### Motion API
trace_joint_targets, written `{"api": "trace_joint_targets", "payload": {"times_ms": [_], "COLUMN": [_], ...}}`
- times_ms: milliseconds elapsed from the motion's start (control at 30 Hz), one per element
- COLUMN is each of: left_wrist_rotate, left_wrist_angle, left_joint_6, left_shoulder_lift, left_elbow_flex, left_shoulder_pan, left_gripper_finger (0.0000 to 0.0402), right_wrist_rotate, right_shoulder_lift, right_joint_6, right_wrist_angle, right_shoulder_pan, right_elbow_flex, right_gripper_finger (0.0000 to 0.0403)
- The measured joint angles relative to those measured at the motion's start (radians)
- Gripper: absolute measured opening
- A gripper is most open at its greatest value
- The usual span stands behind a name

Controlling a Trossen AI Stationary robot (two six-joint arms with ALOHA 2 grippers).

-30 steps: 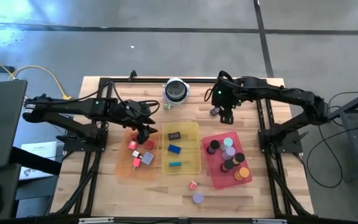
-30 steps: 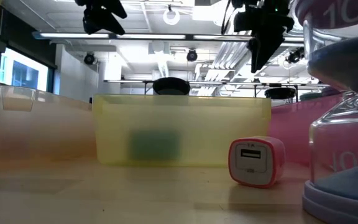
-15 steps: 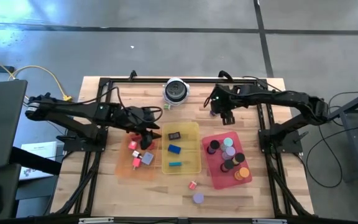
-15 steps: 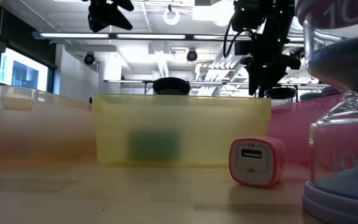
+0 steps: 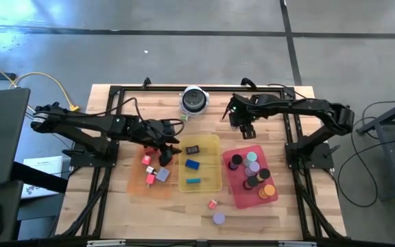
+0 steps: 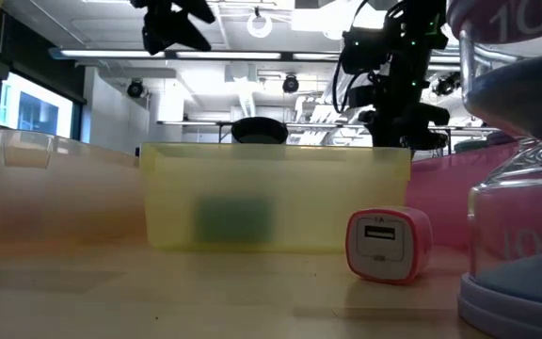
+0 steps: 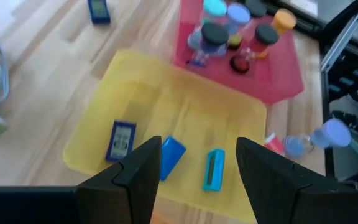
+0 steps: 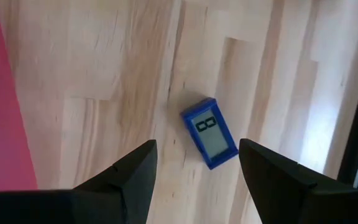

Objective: Pick & Place Office items
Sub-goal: Put the blue digital timer into the yellow bin

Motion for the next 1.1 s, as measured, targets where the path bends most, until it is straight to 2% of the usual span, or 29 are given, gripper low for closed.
{"api": "trace_joint_targets", "payload": {"times_ms": [200,533,967,1100], "left_wrist_rotate": [0.001,0.0,0.015,0.039], "left_wrist_angle": [-0.001,-0.001,-0.002,-0.005], "left_joint_6": [0.0,0.008,0.035,0.035], "left_shoulder_lift": [0.001,0.001,0.0,0.0], "left_elbow_flex": [0.0,0.0,0.0,0.0], "left_shoulder_pan": [-0.003,0.006,0.045,0.057], "left_gripper_finger": [0.02,0.02,0.02,0.02], "right_wrist_rotate": [0.041,-0.019,0.017,0.119], "right_shoulder_lift": [0.012,0.012,0.012,0.012], "right_joint_6": [0.048,0.018,0.021,0.054], "right_wrist_angle": [0.008,0.019,0.065,0.095], "right_shoulder_pan": [0.002,0.002,-0.003,-0.002], "right_elbow_flex": [0.0,0.0,0.0,0.0], "right_gripper_finger": [0.0217,0.0229,0.0377,0.0395]}}
